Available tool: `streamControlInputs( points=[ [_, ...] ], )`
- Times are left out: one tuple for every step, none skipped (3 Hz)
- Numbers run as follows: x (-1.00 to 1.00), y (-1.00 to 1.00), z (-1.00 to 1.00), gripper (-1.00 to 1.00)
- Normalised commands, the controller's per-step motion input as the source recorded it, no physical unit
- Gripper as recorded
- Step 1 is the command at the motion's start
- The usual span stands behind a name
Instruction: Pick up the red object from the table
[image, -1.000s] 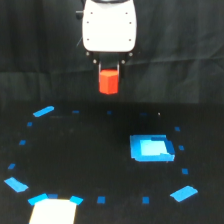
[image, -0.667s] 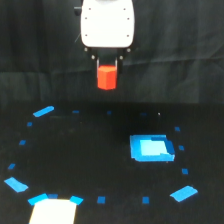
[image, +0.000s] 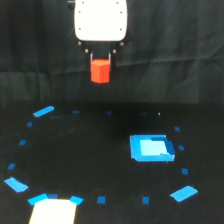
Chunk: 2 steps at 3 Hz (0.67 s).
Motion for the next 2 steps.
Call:
streamControlInputs(
  points=[
    [-0.2, -0.05, 0.2, -0.96],
    [-0.34, 0.55, 0.25, -1.0]
  ],
)
